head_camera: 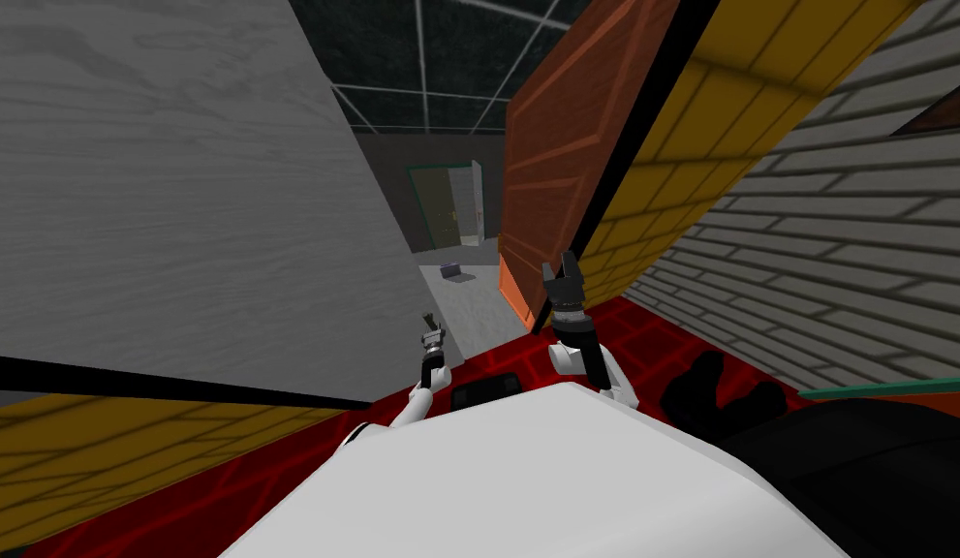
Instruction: Push the door open
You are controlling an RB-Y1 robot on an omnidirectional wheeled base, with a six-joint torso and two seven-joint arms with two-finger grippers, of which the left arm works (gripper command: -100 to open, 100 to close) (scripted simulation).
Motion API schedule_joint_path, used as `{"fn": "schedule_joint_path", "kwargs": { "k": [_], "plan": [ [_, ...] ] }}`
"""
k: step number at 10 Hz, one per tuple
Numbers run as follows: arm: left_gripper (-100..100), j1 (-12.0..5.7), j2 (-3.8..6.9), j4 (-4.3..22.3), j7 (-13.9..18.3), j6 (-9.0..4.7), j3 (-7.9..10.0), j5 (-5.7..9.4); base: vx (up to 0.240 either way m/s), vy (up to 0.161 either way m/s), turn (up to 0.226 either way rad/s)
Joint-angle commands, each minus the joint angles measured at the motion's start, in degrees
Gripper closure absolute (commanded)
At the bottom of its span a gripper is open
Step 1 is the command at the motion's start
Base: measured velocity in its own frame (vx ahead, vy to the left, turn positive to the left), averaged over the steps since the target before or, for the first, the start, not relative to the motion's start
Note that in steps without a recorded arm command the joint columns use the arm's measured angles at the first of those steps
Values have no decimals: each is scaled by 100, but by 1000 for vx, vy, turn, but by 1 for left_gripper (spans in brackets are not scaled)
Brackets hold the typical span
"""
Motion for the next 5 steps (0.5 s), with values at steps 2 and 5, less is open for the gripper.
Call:
{"fn": "schedule_joint_path", "kwargs": {
  "k": [2, 5],
  "plan": [
    [100, 1, 1, 5, 2, -4, 0, 0, -21, 2, -13],
    [100, 1, 1, 5, 2, -4, 0, 0, 0, 0, 0]
  ]
}}
